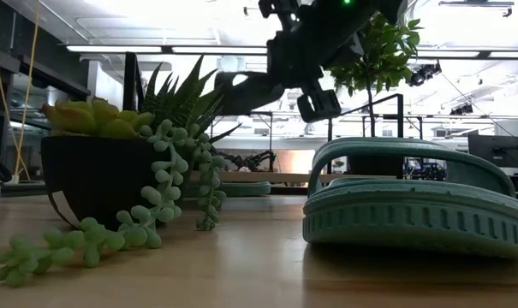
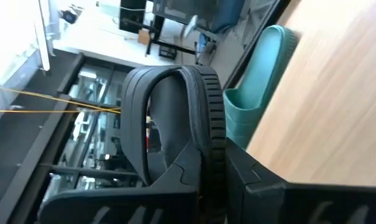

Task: Pick and place slides into the shelf
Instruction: Put the black slipper on the shelf

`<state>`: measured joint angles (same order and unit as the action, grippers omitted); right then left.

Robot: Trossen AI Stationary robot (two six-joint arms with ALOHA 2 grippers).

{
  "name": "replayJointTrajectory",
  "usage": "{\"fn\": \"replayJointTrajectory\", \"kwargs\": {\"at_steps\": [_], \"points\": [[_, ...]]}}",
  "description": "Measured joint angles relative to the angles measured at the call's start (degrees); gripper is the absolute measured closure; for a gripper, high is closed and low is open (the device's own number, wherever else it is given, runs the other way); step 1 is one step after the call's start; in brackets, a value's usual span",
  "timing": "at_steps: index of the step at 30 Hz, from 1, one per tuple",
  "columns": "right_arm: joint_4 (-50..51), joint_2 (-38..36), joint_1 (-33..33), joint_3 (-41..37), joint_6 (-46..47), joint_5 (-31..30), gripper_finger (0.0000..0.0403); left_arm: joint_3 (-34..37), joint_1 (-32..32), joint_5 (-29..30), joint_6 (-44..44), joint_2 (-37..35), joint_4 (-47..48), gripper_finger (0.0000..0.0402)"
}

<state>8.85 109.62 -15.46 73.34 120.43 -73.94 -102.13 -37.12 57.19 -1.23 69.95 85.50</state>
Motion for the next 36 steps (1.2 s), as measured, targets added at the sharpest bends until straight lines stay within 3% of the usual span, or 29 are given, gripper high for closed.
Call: {"fn": "replayJointTrajectory", "kwargs": {"at_steps": [9, 17, 27, 36], "points": [[10.4, 0.0, 0.4, 0.0, 10.4, 7.2, 0.0398, 0.0, 0.0, 0.2, -0.5, 0.0, 0.0, 0.0316], [19.2, 0.9, 0.0, 2.9, 12.5, 15.0, 0.0398, 0.0, 0.0, 0.5, -0.5, 0.0, 0.1, 0.0316], [20.9, 1.8, 0.0, 4.8, 12.2, 15.1, 0.0398, 0.0, 0.0, 2.0, -0.4, 0.0, 0.1, 0.0316], [21.9, 1.8, -1.5, 4.7, 12.2, 19.3, 0.0398, 0.0, 0.0, 2.0, -0.4, 0.0, 0.1, 0.0316]]}}
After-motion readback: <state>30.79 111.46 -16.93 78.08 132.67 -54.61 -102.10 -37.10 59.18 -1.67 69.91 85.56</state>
